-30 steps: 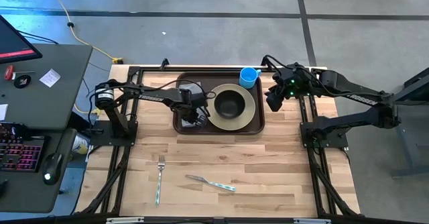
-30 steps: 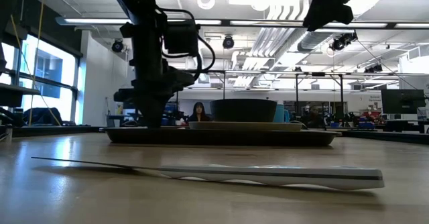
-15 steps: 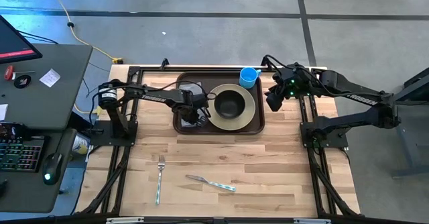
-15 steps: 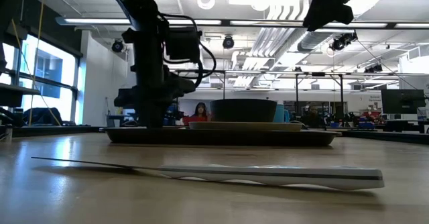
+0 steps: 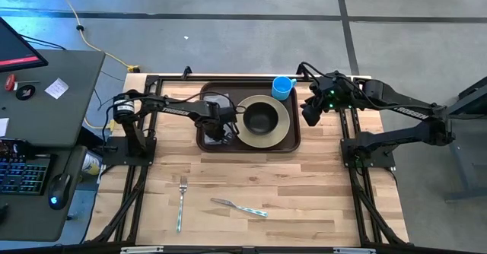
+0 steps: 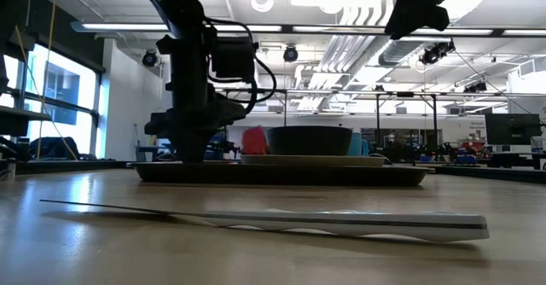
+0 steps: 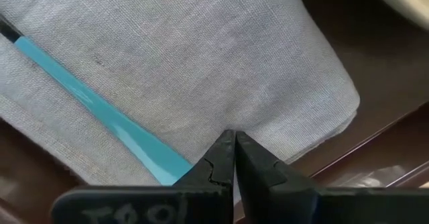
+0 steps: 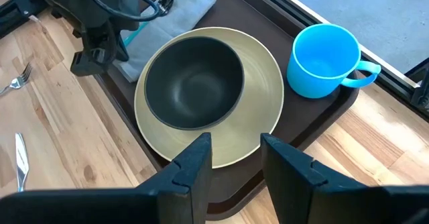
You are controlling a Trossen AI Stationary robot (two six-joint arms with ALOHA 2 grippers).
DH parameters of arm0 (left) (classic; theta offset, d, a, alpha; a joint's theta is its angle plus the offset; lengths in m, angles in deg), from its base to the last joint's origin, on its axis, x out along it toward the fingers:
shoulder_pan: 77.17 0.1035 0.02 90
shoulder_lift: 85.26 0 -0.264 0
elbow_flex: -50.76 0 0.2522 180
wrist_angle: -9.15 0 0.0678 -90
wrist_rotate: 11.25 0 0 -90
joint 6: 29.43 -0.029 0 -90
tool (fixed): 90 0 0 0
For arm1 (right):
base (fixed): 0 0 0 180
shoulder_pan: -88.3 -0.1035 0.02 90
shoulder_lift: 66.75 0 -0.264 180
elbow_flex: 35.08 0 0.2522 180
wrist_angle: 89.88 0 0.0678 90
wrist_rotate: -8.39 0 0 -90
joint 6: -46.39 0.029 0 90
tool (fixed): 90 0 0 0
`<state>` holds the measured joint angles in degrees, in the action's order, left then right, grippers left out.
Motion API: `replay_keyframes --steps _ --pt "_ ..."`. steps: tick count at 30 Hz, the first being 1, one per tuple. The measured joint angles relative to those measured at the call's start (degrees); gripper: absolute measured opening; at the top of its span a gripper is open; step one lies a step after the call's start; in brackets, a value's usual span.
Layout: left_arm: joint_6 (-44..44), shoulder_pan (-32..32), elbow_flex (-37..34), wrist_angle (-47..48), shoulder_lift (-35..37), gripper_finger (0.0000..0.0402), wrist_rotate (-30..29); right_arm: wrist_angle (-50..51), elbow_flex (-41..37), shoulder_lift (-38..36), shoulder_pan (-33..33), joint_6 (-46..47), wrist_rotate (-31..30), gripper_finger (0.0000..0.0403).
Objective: Set up tray
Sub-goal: Adjust the gray napkin on the brown tray
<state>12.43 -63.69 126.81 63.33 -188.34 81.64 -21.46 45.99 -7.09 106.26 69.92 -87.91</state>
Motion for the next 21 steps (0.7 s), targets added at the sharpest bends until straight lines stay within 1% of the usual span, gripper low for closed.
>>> replay_keyframes --steps 8,21 --pt "-0.8 0.0 1.0 3.2 -0.2 0.0049 -1.0 -0.1 0.0 0.0 0.0 0.0 -0.8 0.0119" --pt "-1.1 0.0 1.1 3.6 -0.2 0.0049 -2.2 -0.1 0.0 0.0 0.0 1.0 -0.8 0.0119"
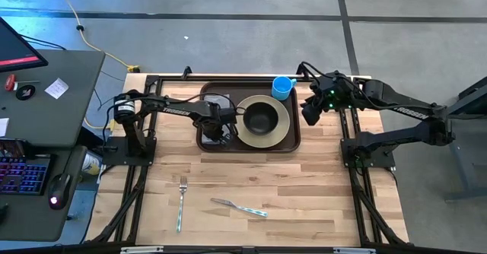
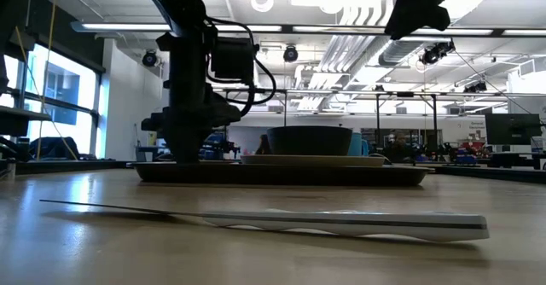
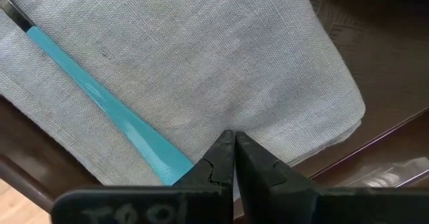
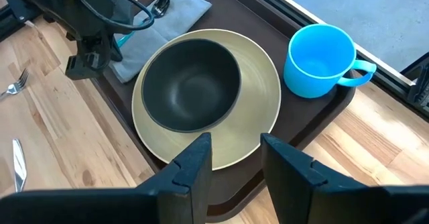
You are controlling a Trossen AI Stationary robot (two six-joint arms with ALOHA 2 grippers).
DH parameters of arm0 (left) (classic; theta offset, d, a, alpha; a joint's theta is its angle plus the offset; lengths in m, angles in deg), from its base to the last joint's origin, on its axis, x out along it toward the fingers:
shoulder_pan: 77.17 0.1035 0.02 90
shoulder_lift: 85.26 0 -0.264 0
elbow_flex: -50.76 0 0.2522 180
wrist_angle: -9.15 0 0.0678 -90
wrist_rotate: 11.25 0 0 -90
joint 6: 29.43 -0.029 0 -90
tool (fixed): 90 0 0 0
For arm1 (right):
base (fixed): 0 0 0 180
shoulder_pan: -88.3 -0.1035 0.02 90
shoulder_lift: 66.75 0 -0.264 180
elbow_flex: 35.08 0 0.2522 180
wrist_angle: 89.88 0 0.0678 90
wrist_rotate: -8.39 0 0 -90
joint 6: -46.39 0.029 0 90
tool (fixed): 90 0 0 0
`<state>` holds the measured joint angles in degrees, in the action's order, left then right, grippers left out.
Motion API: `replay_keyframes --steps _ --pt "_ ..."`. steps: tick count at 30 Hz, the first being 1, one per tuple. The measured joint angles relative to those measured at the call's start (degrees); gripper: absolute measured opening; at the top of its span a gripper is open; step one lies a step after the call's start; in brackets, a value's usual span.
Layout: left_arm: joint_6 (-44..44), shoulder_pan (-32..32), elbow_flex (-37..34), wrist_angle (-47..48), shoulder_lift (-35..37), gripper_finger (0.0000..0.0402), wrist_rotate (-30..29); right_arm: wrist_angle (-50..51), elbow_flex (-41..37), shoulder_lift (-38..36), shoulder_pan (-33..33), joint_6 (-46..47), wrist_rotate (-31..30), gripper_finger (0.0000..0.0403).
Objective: Set up tray
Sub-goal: Adjust the gray napkin on the brown tray, then put the blue fork on the gray napkin to the right of the blue spoon
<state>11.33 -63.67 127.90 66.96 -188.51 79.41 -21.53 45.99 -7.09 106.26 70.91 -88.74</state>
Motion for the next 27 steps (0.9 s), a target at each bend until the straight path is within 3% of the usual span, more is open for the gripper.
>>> replay_keyframes --steps 9,18,27 --pt "-0.1 0.0 4.4 4.8 -0.1 0.0049 0.0 0.0 0.0 0.0 0.0 0.1 0.2 0.0119" --pt "-1.9 -0.5 11.8 18.3 0.1 0.0049 0.8 0.0 0.0 0.0 0.0 0.1 0.2 0.0119" --pt "3.9 -9.4 12.9 24.0 6.9 0.0049 -0.7 0.0 0.0 0.0 0.0 -0.5 1.7 0.0119"
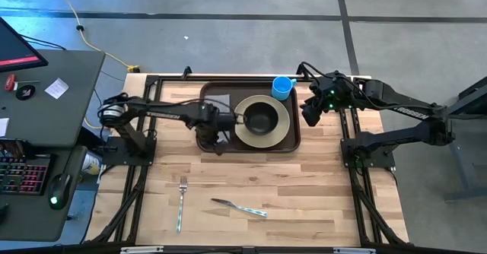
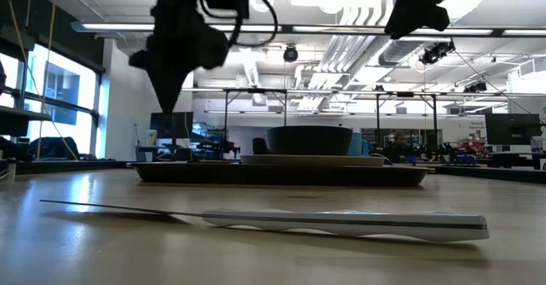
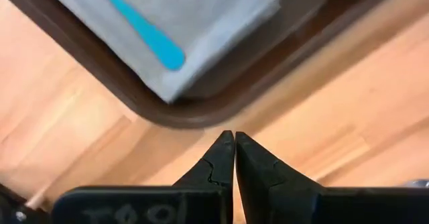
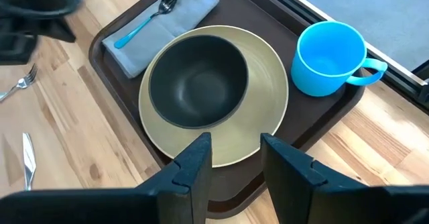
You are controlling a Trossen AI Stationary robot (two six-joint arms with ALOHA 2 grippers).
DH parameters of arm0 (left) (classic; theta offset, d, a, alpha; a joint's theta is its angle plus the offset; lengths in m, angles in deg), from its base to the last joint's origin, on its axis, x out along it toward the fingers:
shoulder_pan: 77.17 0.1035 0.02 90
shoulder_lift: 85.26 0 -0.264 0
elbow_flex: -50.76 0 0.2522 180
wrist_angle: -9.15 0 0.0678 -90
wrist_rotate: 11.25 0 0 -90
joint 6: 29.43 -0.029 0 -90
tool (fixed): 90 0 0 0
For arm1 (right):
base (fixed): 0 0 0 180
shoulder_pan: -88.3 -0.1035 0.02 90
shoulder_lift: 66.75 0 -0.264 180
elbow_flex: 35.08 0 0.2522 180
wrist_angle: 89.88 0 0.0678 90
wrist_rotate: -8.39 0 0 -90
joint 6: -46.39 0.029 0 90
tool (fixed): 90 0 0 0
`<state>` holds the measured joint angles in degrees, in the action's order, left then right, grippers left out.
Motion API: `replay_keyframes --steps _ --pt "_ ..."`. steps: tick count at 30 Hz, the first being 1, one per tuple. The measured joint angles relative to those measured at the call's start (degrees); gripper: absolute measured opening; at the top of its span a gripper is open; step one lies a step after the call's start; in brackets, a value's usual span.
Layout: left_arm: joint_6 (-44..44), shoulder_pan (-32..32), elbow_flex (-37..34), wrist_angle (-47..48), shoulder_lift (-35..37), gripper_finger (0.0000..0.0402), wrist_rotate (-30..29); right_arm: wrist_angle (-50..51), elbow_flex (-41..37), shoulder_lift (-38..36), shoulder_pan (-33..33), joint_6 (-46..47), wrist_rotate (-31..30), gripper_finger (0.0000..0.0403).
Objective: Set up tray
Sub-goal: Put the blue fork on the gray napkin to the right of the blue spoon
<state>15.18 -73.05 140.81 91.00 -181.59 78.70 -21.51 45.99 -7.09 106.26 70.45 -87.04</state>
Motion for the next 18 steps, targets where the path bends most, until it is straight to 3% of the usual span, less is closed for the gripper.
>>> replay_keyframes --steps 5,10,18 --pt "8.7 -5.0 0.0 4.0 1.8 0.0049 -0.6 0.0 0.0 0.0 0.0 -0.1 0.8 0.0119" --pt "19.0 -10.3 0.0 5.8 2.5 0.0057 3.3 0.0 0.0 0.0 0.0 -1.2 4.6 0.0119" --pt "34.6 -20.5 -1.1 2.9 2.5 0.0166 3.6 0.9 0.0 0.0 0.0 -2.3 11.9 0.0119"
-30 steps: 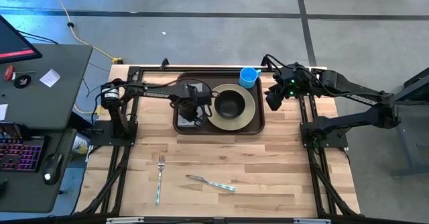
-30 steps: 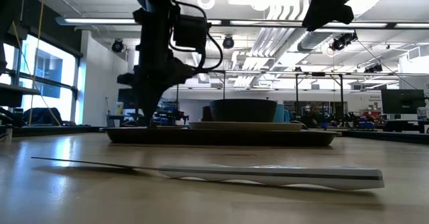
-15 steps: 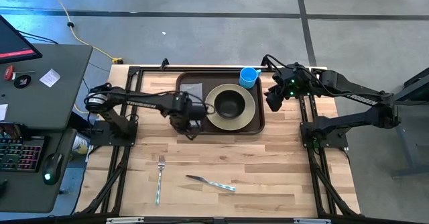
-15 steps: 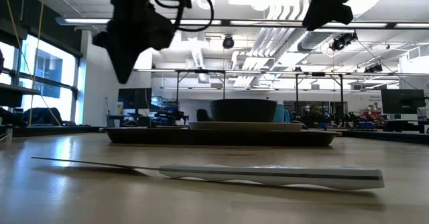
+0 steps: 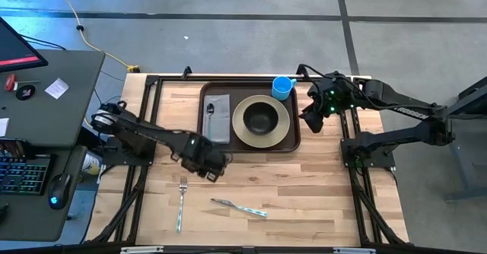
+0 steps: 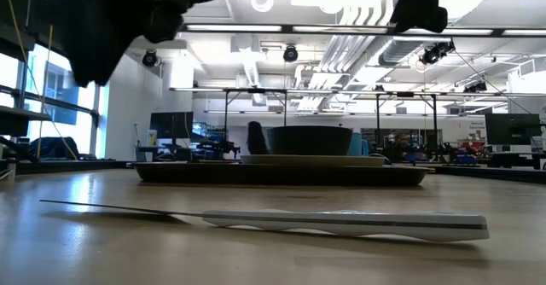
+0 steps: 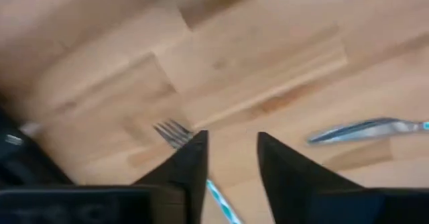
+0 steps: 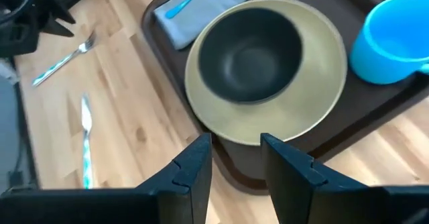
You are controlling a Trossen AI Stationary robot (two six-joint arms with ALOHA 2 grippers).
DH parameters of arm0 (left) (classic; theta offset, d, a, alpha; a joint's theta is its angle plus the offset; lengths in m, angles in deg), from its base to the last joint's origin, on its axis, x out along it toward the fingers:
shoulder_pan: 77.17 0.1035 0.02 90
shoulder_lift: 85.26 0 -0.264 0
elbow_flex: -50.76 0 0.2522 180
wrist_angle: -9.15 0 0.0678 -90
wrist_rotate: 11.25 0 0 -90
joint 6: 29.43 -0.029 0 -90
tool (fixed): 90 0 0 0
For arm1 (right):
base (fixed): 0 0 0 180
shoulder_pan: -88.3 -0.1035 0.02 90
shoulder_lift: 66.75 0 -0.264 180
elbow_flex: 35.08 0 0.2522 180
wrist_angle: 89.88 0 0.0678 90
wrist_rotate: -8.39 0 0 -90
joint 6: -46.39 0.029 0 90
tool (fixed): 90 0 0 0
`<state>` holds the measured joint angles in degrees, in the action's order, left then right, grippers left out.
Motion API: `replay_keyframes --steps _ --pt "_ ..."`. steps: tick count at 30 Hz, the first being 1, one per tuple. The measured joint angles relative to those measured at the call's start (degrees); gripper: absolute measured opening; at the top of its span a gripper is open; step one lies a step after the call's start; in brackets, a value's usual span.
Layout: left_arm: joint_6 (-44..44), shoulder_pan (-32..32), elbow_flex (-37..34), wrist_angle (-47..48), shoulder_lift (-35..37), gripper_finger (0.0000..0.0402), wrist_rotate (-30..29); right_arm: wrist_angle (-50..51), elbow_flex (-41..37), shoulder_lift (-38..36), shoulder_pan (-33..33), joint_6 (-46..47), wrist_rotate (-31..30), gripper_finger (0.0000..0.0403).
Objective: Set up tray
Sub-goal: Put the blue fork on the gray napkin to the right of the blue spoon
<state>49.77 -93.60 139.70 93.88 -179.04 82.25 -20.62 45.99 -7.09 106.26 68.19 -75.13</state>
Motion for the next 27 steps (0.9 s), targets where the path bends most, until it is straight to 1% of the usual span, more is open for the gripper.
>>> replay_keyframes --steps 2,4,6,9,11,14,16,18,21,24,27 --pt "4.5 -2.7 -2.0 -2.7 0.0 0.0195 0.5 0.5 0.0 0.0 0.0 -0.2 1.5 0.0119" --pt "9.2 -5.2 -4.5 -5.5 0.0 0.0218 2.9 1.0 0.0 0.0 0.0 -0.9 2.1 0.0119" --pt "13.1 -7.7 -7.6 -9.4 0.0 0.0235 5.5 1.6 0.0 0.0 -0.4 -1.7 2.2 0.0119" --pt "19.6 -11.2 -11.8 -16.9 0.0 0.0247 7.9 1.7 0.0 0.0 -1.3 -3.0 0.9 0.0119" --pt "24.2 -13.3 -13.1 -19.9 0.0 0.0249 7.8 1.7 0.0 0.0 -2.1 -3.7 0.1 0.0119" --pt "30.1 -16.1 -13.2 -21.2 0.0 0.0245 6.1 1.7 0.0 0.0 -3.1 -4.0 -1.0 0.0119" --pt "32.3 -17.4 -13.2 -21.3 0.0 0.0238 4.2 1.7 0.0 0.0 -3.7 -4.0 -1.5 0.0119" --pt "34.0 -18.3 -14.4 -22.2 0.0 0.023 3.5 1.7 0.0 0.0 -4.3 -4.1 -1.9 0.0119" --pt "35.9 -18.9 -17.7 -23.7 0.0 0.0217 4.9 1.7 0.0 0.0 -4.9 -4.3 -3.9 0.0119" --pt "36.8 -19.4 -21.5 -30.3 0.0 0.0209 8.6 1.5 0.0 0.0 -5.4 -2.8 -5.5 0.0119" --pt "37.9 -19.4 -23.4 -37.2 0.0 0.0205 9.0 1.5 0.0 0.0 -5.9 -2.5 -5.6 0.0119"
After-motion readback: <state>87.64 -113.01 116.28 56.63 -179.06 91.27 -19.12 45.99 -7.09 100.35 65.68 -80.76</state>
